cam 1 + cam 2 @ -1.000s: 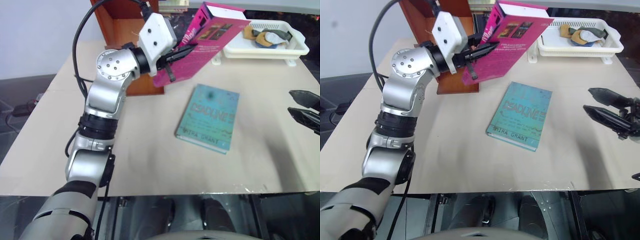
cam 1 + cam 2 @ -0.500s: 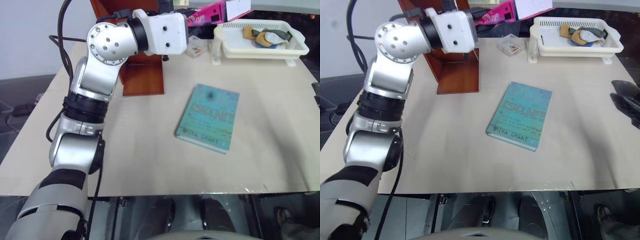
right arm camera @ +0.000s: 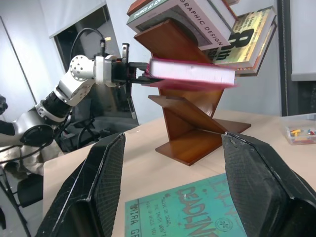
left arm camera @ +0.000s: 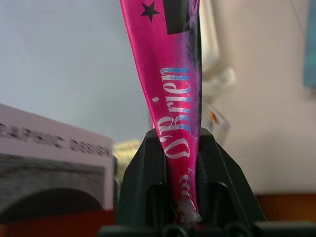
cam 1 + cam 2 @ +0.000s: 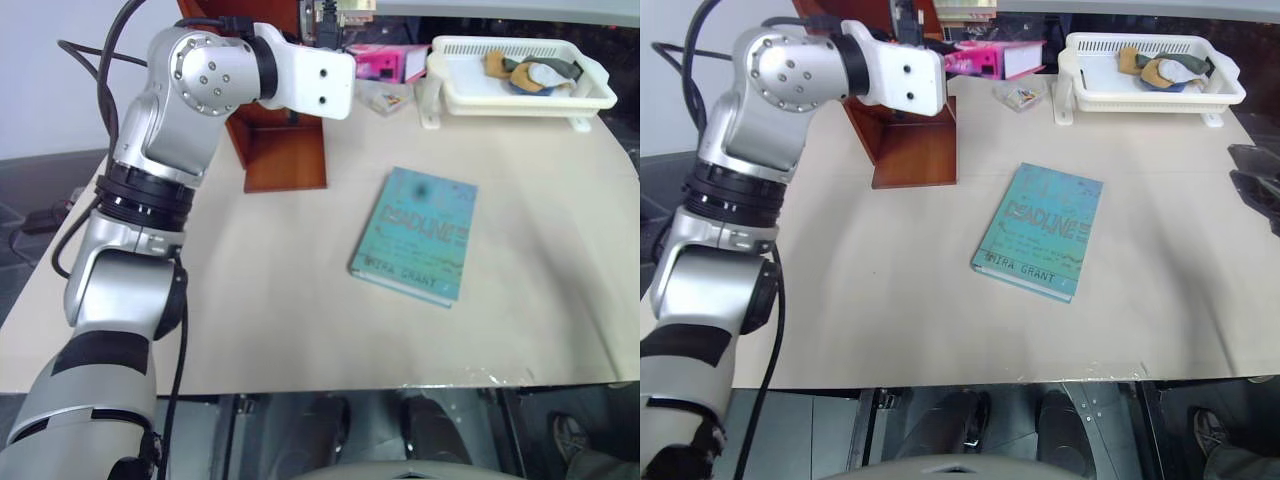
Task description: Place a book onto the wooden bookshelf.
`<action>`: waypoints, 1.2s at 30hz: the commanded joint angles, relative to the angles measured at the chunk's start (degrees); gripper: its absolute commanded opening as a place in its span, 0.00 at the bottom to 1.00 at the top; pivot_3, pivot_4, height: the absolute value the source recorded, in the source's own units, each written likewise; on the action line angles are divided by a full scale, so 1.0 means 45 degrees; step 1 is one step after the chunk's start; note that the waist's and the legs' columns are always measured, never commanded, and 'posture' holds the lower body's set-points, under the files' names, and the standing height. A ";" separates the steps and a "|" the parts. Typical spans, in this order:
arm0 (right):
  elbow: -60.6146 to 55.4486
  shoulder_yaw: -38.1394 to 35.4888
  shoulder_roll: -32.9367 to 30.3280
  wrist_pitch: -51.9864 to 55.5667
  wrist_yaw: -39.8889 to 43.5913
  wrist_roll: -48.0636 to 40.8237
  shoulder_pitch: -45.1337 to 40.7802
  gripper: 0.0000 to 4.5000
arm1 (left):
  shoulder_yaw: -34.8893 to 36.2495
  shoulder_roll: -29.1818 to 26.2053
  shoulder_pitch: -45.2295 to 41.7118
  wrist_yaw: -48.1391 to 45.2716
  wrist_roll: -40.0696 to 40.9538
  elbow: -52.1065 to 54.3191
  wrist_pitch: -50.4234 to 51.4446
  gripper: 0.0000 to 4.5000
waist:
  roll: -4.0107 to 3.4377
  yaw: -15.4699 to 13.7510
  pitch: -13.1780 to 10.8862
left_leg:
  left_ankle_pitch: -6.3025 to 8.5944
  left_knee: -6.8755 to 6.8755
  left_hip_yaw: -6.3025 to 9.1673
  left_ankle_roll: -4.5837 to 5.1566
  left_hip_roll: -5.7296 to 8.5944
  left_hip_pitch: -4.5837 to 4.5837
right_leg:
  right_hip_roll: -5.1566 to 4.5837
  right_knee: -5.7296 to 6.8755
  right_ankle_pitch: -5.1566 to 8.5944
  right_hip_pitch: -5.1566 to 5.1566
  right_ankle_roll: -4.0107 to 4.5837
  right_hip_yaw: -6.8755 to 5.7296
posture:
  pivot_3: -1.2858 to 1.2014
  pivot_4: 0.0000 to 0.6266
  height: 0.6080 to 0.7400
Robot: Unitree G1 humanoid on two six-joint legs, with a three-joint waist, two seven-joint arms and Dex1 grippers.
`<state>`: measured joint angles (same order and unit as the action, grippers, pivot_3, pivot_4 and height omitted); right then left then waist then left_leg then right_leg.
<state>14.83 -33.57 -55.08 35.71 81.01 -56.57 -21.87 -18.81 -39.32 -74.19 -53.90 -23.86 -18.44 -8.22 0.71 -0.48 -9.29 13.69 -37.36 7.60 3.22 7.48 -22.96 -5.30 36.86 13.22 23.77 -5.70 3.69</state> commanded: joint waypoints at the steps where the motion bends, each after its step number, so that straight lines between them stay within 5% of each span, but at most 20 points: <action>1: 0.0471 0.0227 -0.0299 -0.0261 0.0460 0.0358 -0.0733 0.71 | 0.0043 -0.0552 -0.1137 -0.0501 -0.0987 0.0267 0.1016 0.05 | 0.0000 0.0008 -0.0004 | 0.0000 -0.0001 0.0002 0.0000 0.0000 0.0000 | 0.0001 0.0000 0.0000 0.0000 0.0000 -0.0001 | 0.52 0.24 1.00; 22: 0.1271 0.0498 -0.0313 -0.0614 0.1125 0.1349 -0.1751 0.71 | -0.0419 -0.0189 -0.1095 -0.1004 -0.2239 -0.0052 0.3219 0.05 | -0.0011 0.0072 -0.0008 | -0.0003 -0.0047 0.0004 -0.0003 -0.0001 -0.0146 | 0.0005 0.0057 0.0000 0.0163 0.0000 0.0002 | 0.52 0.24 1.00; 23: 0.1218 0.0448 -0.0325 -0.0581 0.1118 0.1326 -0.1705 0.71 | -0.0421 -0.0188 -0.1090 -0.1004 -0.2277 -0.0078 0.3226 0.27 | -0.0009 0.0105 -0.0010 | -0.0003 -0.0081 0.0003 -0.0003 0.0000 -0.0201 | 0.0005 0.0088 0.0000 0.0218 0.0001 0.0002 | 0.52 0.24 1.00; 30: 0.0902 0.0151 -0.0376 -0.0415 0.1005 0.1178 -0.1380 0.71 | -0.0377 -0.0186 -0.1201 -0.0528 -0.2714 -0.0117 0.3301 0.99 | -0.0011 0.0206 -0.0010 | -0.0002 -0.0151 -0.0011 -0.0002 0.0005 -0.0220 | 0.0001 0.0153 0.0001 0.0233 0.0001 0.0000 | 0.52 0.24 1.00; 36: 0.0837 0.0092 -0.0356 -0.0385 0.0897 0.1170 -0.1275 0.71 | -0.0015 -0.0538 -0.1081 -0.0775 -0.2598 0.0501 0.3605 0.99 | -0.0013 0.0275 -0.0011 | 0.0001 -0.0198 -0.0014 0.0002 0.0005 -0.0211 | 0.0003 0.0226 0.0001 0.0232 0.0000 0.0002 | 0.52 0.24 1.00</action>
<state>20.62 -31.04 -55.19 33.84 84.76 -50.29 -27.55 -21.14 -40.12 -77.53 -57.37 -35.71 -18.52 7.34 0.65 0.76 -9.34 13.70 -38.26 7.54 3.23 7.50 -23.90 -5.28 37.90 13.23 24.81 -5.70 3.70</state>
